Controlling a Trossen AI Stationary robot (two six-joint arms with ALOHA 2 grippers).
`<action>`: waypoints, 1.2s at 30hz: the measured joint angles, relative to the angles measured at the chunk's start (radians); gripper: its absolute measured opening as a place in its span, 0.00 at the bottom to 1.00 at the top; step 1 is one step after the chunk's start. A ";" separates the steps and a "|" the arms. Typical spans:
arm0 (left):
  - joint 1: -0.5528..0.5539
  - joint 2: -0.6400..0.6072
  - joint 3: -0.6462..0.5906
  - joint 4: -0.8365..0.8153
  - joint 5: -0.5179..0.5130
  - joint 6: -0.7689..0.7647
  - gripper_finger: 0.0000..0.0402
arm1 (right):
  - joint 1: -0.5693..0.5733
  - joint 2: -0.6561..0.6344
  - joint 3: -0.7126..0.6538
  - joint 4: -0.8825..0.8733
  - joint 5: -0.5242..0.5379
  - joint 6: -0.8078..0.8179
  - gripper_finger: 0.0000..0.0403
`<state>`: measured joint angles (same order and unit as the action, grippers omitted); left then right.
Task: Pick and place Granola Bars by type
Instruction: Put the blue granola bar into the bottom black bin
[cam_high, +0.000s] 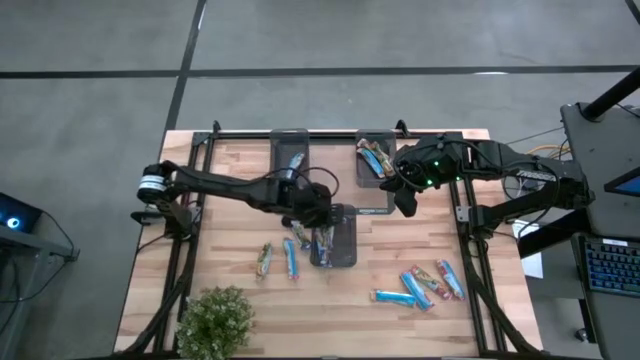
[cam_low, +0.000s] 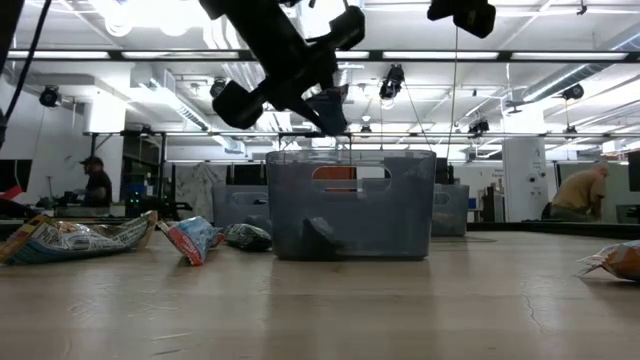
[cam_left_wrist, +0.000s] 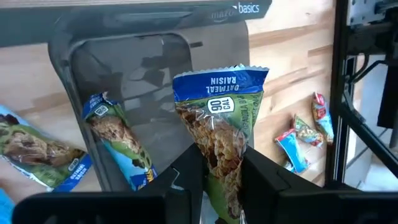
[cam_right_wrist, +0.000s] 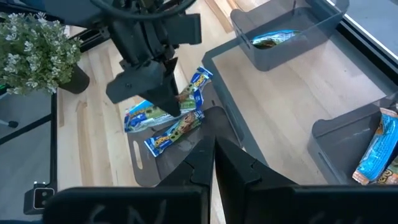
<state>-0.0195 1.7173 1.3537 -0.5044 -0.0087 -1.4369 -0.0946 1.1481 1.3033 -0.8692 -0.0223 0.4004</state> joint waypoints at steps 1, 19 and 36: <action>-0.002 0.004 0.000 0.001 0.000 -0.008 0.17 | -0.001 0.000 0.000 -0.001 0.000 0.000 0.02; -0.014 0.036 0.000 0.012 0.015 -0.024 0.17 | -0.005 0.000 0.000 -0.010 0.000 0.000 0.02; -0.016 0.094 0.000 0.105 0.062 0.016 0.39 | -0.004 0.000 0.000 -0.018 -0.001 0.000 0.02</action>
<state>-0.0357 1.8114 1.3533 -0.3992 0.0532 -1.4206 -0.0982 1.1481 1.3033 -0.8867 -0.0231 0.4005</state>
